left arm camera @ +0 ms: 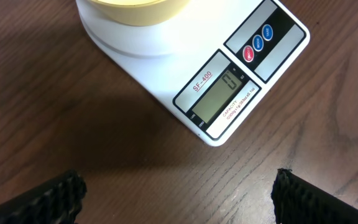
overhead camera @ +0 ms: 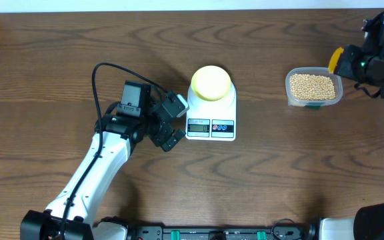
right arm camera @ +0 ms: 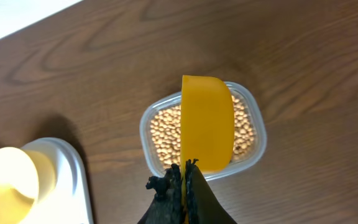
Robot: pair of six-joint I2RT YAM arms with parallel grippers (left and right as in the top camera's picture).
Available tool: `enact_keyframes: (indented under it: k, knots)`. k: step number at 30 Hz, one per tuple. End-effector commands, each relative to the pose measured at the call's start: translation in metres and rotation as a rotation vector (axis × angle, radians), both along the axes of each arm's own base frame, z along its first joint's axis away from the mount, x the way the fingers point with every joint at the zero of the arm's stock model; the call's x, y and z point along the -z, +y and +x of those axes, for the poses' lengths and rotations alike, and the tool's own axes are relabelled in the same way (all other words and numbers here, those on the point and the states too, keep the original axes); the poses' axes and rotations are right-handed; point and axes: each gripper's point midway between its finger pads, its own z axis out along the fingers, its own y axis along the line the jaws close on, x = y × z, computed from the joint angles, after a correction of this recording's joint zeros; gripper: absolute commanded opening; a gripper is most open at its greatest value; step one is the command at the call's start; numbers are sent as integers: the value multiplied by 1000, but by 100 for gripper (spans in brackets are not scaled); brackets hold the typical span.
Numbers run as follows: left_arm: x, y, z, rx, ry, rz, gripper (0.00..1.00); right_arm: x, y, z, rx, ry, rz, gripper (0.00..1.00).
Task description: Scoop item into bowl and weigh 50g on scale
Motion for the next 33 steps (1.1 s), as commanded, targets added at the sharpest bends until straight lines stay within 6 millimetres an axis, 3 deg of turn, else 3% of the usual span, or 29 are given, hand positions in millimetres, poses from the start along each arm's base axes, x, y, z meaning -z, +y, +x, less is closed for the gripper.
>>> enact_keyframes:
  k: [1, 10, 19, 33]
  knots:
    - [-5, -1, 0, 14, -18, -12, 98, -10, -4, -2, -40, -15, -59, 1]
    - [-5, -1, 0, 14, -18, -12, 97, -9, -8, -3, -67, -11, -109, 1]
    - [-5, -1, 0, 14, -18, -12, 98, -3, 14, -13, -135, 26, -2, 1]
    - [-5, -1, 0, 14, -18, -12, 98, 7, 6, -28, -94, 105, -24, 1]
